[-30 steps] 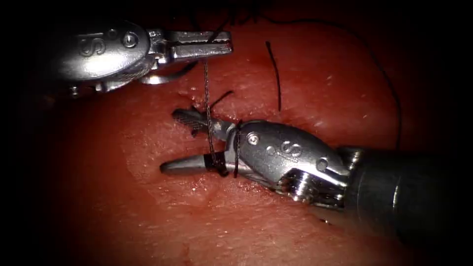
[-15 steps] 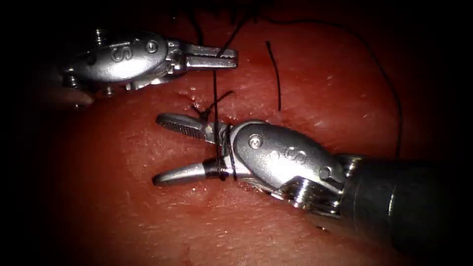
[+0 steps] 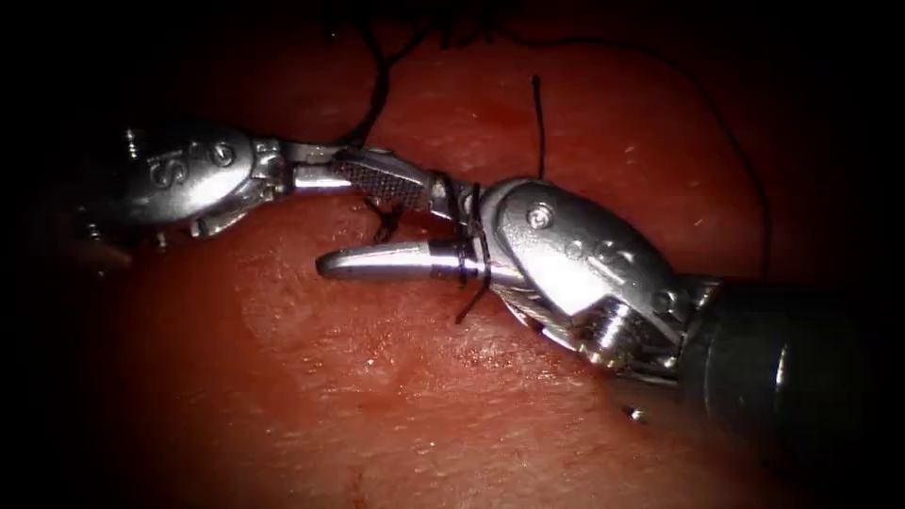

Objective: Wound Closure

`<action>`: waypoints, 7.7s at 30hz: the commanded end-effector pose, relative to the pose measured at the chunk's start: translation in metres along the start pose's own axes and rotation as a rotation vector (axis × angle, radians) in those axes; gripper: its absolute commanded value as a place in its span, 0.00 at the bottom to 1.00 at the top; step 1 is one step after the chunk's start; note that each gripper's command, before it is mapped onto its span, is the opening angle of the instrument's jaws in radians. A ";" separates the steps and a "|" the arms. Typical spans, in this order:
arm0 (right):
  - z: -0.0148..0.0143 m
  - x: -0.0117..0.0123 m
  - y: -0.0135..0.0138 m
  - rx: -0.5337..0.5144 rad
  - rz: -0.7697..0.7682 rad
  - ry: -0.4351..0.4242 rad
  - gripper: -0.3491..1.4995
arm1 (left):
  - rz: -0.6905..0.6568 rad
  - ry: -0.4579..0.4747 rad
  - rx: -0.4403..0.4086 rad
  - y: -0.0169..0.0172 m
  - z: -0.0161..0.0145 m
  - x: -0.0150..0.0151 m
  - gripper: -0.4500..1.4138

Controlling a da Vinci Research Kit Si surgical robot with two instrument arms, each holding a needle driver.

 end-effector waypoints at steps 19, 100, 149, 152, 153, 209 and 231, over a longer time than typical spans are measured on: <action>-0.0027 -0.0030 0.0028 -0.206 0.037 -0.082 0.31 | -0.030 0.032 0.030 0.0074 0.0000 -0.0014 0.00; -0.0074 -0.0057 0.0044 -1.008 0.169 -0.289 0.00 | -0.034 0.031 0.069 0.0001 0.0073 -0.0011 0.00; -0.0012 -0.0067 -0.0139 -1.189 0.141 -0.407 0.00 | 0.143 -0.209 0.192 -0.0254 0.0152 0.0035 0.00; -0.0010 -0.0067 -0.0144 -1.183 0.138 -0.410 0.00 | 0.143 -0.220 0.197 -0.0254 0.0157 0.0034 0.00; -0.0010 -0.0066 -0.0145 -1.183 0.138 -0.410 0.00 | 0.144 -0.224 0.200 -0.0253 0.0158 0.0033 0.00; 0.0002 -0.0090 -0.0176 -0.900 0.039 -0.577 0.00 | 0.437 -0.431 0.437 -0.0296 0.0238 0.0051 0.00; -0.0028 -0.0074 -0.0170 -0.613 0.098 -0.442 0.96 | 0.208 -0.380 0.299 -0.0201 0.0174 0.0093 0.00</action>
